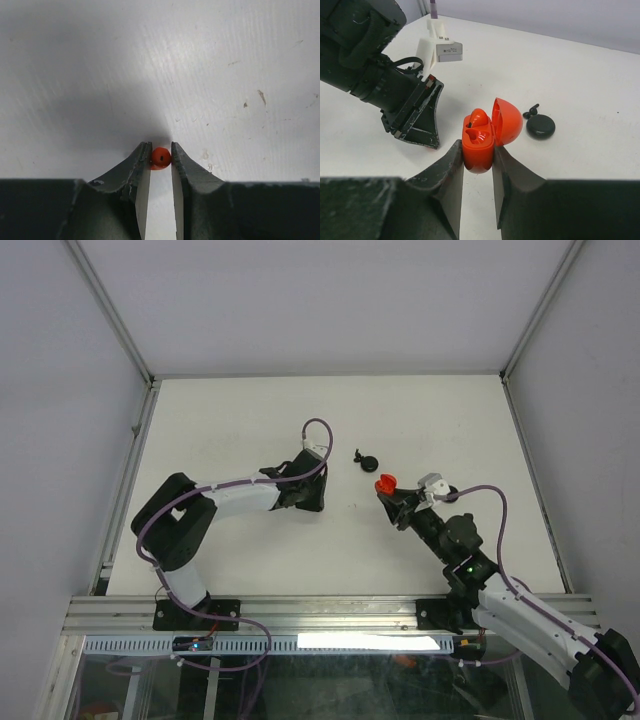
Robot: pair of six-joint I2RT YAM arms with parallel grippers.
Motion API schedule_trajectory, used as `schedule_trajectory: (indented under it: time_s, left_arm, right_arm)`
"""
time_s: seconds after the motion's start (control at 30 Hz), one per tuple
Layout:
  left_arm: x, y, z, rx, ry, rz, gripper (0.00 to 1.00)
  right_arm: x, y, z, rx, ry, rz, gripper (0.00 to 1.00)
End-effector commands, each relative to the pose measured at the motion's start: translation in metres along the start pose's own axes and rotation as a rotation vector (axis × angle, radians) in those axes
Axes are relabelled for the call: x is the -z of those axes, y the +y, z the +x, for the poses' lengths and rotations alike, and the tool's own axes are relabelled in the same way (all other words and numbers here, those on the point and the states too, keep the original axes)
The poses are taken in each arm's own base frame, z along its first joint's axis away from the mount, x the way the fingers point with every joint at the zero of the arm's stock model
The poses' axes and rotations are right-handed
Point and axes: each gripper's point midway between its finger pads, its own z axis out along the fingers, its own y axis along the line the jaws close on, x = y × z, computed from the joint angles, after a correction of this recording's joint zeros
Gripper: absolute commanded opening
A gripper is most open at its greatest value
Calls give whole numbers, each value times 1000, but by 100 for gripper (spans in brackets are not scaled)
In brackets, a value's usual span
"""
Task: Insert the wireless bluetooth earbuds into the charging case
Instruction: Move the earbud to the center of the board.
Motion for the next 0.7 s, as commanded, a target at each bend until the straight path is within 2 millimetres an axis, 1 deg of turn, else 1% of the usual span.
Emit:
schedule_trajectory:
  time_s: [0.0, 0.1, 0.23, 0.37, 0.53, 0.67]
  left_arm:
    - [19, -1, 12, 122, 29, 11, 24]
    - [19, 1, 10, 129, 23, -4, 25]
    - [19, -3, 9, 120, 34, 11, 28]
    - [21, -2, 8, 113, 35, 3, 30]
    - [25, 3, 11, 94, 52, -21, 34]
    - [30, 2, 20, 97, 79, -9, 34]
  right_arm:
    - [-6, 9, -31, -18, -98, -40, 0]
    - [-8, 10, -30, -21, -93, -48, 0]
    - [-9, 13, -28, -25, -83, -62, 0]
    - [-8, 13, -27, -25, -82, -65, 0]
    - [-8, 13, -26, -25, -83, -66, 0]
    - [-7, 14, -26, -25, -86, -67, 0]
